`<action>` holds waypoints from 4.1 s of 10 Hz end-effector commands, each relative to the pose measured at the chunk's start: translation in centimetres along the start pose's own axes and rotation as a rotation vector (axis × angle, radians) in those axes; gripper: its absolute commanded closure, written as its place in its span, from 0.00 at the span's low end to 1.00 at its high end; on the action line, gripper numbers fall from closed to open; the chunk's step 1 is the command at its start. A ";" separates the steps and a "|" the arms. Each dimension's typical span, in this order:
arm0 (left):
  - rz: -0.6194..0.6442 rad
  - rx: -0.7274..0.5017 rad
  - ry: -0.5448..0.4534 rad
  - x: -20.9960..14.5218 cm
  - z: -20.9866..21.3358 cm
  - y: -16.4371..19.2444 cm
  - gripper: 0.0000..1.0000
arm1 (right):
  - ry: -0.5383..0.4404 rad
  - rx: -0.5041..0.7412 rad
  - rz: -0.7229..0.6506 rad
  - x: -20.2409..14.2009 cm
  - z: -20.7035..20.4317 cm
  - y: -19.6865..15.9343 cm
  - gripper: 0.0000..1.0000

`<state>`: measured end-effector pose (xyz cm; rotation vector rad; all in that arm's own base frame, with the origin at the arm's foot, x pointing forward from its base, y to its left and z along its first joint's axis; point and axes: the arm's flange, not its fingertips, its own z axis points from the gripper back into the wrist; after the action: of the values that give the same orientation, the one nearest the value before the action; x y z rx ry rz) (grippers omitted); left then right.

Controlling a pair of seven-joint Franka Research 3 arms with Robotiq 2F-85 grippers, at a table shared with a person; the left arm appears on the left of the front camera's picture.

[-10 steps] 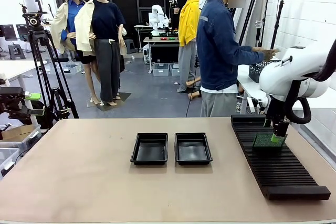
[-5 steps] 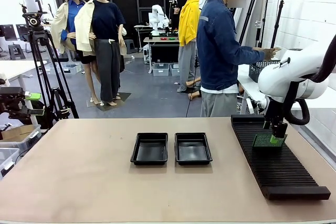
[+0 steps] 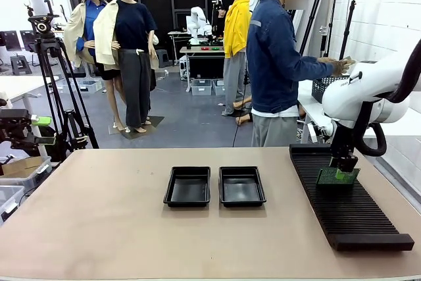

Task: Inspect and transfer BCBs to ESD trays.
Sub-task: Pick up the Blank PCB from the PCB Rack and place it in the left ESD tray.

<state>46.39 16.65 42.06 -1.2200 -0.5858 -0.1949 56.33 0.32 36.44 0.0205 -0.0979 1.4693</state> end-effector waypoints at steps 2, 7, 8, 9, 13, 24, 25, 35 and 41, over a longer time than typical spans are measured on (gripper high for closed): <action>0.011 0.002 -0.003 0.1 0.1 -0.2 0.00 | 0.021 0.012 -0.010 0.1 -0.1 -0.7 0.98; 0.011 0.002 -0.003 0.1 0.1 -0.2 0.00 | 0.040 0.025 -0.010 0.1 -0.1 -0.8 1.00; 0.011 0.002 -0.003 0.1 0.1 -0.2 0.00 | 0.050 0.036 -0.011 0.0 -0.1 -0.8 1.00; 0.011 0.002 -0.003 0.1 0.1 -0.2 0.00 | 0.052 0.042 -0.013 0.0 -0.1 -0.8 1.00; 0.011 0.002 -0.003 0.1 0.1 -0.2 0.00 | 0.049 0.044 -0.014 -0.1 0.2 -0.9 1.00; 0.011 0.002 -0.003 0.1 0.1 -0.2 0.00 | 0.068 0.021 -0.010 4.5 10.7 2.2 1.00; 0.011 0.002 -0.003 0.1 0.1 -0.2 0.00 | 0.074 0.018 -0.035 4.9 11.2 2.5 1.00; 0.011 0.002 -0.003 0.1 0.1 -0.2 0.00 | 0.014 -0.084 -0.847 10.5 11.7 5.4 1.00; 0.011 0.002 -0.003 0.1 0.1 -0.2 0.00 | -0.154 0.064 -1.388 13.9 12.1 6.5 1.00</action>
<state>46.39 16.65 42.05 -1.2200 -0.5857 -0.1948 50.62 13.22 48.83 0.1461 -0.0877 0.1757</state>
